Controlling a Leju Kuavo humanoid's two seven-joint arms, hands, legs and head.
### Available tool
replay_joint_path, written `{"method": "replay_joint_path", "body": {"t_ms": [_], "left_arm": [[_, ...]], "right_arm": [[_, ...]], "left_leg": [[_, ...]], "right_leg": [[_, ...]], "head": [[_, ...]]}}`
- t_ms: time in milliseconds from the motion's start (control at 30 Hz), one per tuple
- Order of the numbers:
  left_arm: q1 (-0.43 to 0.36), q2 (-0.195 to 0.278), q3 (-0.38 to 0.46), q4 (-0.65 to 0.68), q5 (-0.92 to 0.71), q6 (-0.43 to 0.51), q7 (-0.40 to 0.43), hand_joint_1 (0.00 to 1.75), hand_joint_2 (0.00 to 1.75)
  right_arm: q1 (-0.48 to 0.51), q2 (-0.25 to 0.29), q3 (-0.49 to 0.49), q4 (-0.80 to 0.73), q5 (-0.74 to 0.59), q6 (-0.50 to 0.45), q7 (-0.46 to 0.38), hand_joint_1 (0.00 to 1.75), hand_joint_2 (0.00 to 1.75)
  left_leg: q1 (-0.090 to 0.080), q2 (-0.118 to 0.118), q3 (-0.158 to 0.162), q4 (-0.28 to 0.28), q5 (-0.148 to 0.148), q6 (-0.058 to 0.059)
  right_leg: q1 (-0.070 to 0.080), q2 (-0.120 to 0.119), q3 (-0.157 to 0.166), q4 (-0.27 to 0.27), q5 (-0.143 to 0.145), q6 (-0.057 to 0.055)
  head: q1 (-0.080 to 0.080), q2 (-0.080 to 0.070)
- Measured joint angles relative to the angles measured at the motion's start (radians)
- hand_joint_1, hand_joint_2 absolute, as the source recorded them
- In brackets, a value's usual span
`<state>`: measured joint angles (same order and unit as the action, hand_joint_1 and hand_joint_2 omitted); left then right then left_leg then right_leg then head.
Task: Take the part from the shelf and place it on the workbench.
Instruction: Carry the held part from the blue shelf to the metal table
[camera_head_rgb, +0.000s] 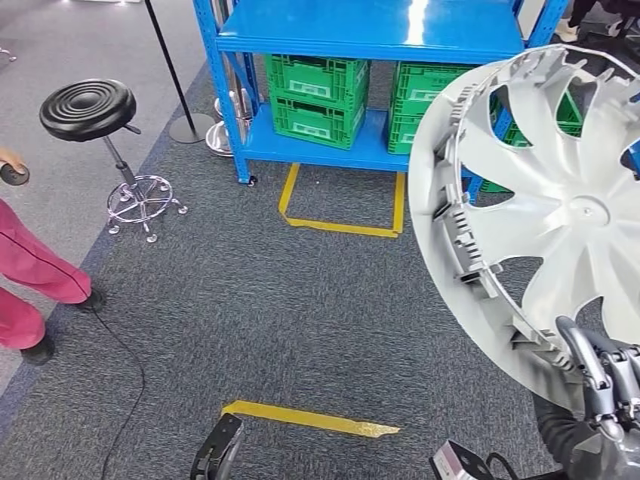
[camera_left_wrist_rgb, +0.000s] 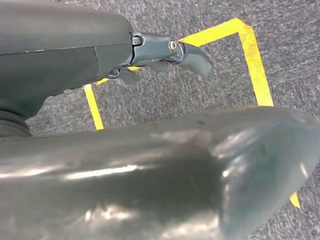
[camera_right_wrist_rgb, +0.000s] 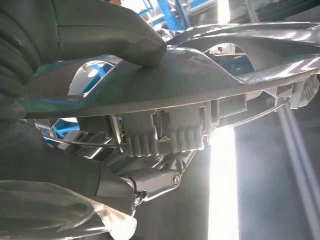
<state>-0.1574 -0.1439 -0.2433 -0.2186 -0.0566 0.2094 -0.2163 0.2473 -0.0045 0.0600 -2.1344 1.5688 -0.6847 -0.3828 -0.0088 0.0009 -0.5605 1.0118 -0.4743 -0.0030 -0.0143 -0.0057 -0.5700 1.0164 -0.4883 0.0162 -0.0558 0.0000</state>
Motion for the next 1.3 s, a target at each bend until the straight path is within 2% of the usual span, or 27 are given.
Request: {"method": "replay_joint_path", "body": {"t_ms": [167,333,1300], "left_arm": [[-0.002,-0.001,0.0,0.0,-0.002,-0.002,0.0,0.0,0.0],[-0.002,-0.001,0.0,0.0,-0.007,-0.011,0.0,0.0,0.0],[0.0,-0.001,0.0,0.0,-0.015,-0.013,-0.007,0.0,0.0]], "right_arm": [[-0.001,0.002,0.0,0.0,0.0,0.0,0.0,1.75,1.75],[0.002,0.003,-0.001,0.0,0.0,0.0,-0.002,1.75,1.75],[0.018,0.003,-0.002,0.0,0.0,0.0,0.021,1.75,1.75]], "left_leg": [[-0.002,0.0,-0.004,0.001,0.004,0.009],[-0.003,0.0,-0.007,0.001,0.007,0.013],[-0.003,0.0,-0.007,0.001,0.008,0.015]], "right_leg": [[-0.002,0.0,0.0,-0.009,0.009,0.012],[-0.003,0.001,-0.002,-0.01,0.012,0.017],[-0.004,0.0,-0.003,-0.01,0.013,0.018]], "head": [[0.0,0.0],[0.0,0.0],[0.0,0.0]]}}
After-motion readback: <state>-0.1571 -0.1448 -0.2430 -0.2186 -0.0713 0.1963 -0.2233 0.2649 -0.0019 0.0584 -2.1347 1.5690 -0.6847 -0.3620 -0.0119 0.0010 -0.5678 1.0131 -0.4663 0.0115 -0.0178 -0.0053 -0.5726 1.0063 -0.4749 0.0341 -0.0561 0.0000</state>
